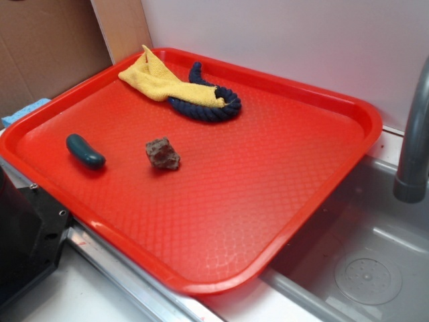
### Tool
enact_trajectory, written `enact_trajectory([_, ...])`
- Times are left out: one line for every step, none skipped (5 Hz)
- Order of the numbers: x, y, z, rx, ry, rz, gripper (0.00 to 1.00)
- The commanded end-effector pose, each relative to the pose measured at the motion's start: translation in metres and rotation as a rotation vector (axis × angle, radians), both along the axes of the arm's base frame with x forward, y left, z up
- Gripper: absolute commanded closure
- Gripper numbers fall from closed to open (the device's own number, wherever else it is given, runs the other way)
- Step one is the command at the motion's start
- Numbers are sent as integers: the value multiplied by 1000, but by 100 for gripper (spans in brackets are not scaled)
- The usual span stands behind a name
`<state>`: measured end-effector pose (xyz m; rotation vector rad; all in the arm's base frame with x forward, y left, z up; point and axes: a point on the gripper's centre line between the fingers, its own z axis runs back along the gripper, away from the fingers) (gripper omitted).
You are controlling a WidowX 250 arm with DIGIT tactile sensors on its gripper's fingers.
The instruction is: Grab the plastic pickle.
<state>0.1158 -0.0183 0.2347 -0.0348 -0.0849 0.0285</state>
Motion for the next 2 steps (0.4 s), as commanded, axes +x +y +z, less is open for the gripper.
enact_trajectory([0,0,0,0,0,0,0])
enact_trajectory([4,5,-8,-24,12,140,0])
